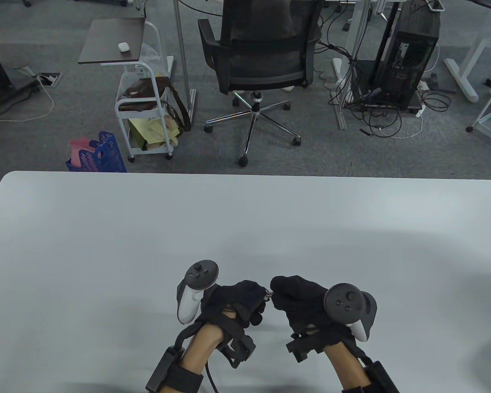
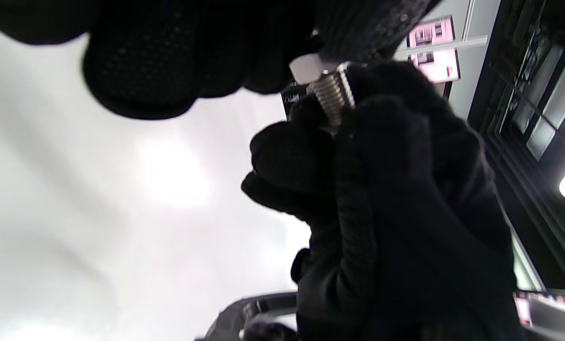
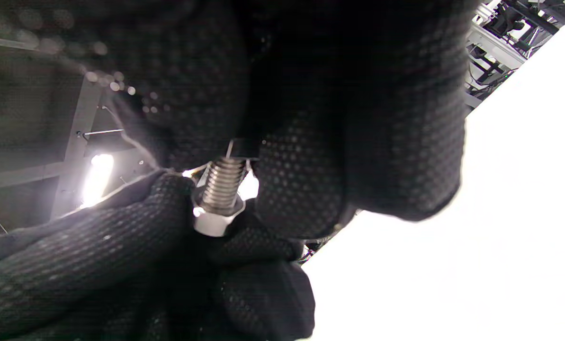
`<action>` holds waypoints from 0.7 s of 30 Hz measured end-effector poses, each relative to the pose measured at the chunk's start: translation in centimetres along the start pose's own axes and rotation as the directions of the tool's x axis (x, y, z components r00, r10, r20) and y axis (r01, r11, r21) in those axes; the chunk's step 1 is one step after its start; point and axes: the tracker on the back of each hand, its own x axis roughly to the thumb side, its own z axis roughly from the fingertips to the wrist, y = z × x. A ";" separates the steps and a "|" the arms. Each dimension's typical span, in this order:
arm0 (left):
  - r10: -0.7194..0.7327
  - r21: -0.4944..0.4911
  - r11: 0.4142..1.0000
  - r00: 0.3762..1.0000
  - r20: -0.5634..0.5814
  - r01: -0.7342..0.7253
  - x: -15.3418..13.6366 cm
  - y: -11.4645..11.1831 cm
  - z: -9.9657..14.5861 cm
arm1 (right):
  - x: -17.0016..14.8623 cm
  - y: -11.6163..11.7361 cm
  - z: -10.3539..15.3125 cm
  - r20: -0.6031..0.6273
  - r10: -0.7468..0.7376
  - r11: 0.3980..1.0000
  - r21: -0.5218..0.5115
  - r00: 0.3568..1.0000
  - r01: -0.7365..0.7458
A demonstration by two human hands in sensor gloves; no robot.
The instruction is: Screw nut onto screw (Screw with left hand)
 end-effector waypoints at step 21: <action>0.018 0.024 1.000 1.000 0.012 -0.018 0.1 0.0 0.1 | 0.2 0.2 0.0 0.011 -0.001 1.000 0.009 1.000 0.001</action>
